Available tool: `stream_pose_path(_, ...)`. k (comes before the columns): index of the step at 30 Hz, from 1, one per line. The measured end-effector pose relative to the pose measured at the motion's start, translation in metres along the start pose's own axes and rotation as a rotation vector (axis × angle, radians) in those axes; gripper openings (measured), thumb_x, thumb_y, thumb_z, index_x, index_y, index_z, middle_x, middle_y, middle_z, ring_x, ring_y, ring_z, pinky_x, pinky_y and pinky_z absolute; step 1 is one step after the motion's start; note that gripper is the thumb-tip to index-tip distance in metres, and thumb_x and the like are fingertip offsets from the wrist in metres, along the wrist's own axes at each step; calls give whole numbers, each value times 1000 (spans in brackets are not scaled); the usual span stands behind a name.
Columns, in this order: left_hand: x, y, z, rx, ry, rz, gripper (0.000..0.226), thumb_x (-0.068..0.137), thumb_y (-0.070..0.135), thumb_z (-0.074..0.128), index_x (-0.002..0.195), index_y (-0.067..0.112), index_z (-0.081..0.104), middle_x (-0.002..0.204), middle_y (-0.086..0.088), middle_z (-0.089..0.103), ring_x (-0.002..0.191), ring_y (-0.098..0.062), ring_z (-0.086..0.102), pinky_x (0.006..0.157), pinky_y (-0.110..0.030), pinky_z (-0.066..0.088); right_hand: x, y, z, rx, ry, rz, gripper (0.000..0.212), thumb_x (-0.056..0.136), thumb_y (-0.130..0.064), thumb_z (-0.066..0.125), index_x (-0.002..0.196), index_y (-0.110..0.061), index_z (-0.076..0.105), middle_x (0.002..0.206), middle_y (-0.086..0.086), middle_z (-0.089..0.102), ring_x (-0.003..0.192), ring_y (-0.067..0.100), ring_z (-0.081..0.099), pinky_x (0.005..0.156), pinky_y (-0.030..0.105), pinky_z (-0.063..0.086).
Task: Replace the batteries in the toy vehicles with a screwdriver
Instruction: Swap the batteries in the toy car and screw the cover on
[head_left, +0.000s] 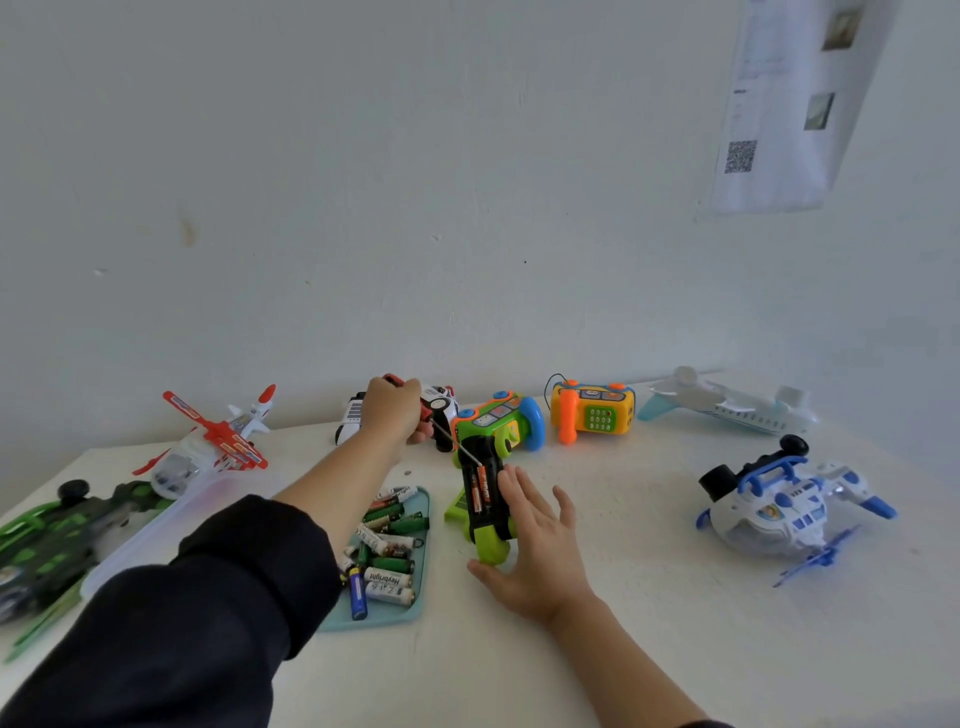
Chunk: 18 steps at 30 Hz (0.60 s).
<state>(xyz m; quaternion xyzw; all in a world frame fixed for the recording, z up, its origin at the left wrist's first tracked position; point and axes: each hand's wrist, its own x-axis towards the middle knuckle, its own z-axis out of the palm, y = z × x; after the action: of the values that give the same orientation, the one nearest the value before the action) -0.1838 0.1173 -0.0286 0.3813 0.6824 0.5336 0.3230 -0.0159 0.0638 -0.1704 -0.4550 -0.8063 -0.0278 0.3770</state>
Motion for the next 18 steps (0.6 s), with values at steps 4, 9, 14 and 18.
stream_pose_path(4,-9,3,0,-113,112,172,11,91,23,48,86,13,45,77,-14,58,62,-26,56,52,-30,43,0,2,2,16,8,49,94,66,-65,51,139,-8,34,140,7,50,131,18,40,105,40,15)
stream_pose_path(9,-47,9,0,412,22,805,11,87,6,51,93,12,57,86,-1,60,74,-17,55,66,-29,44,1,3,5,28,20,60,95,66,-64,53,140,-8,31,140,8,48,133,14,30,105,39,12)
stream_pose_path(14,-65,-40,14,898,-273,742,41,89,23,55,130,18,55,121,-1,48,107,-21,54,87,-36,47,1,2,4,32,12,95,95,65,-65,52,139,-8,33,138,7,51,131,14,35,104,39,15)
stream_pose_path(18,-79,-63,22,785,-176,712,36,91,29,57,122,12,58,115,-3,53,103,-23,56,86,-34,46,0,1,5,14,-1,84,93,66,-65,52,137,-7,36,139,8,51,130,16,39,104,39,17)
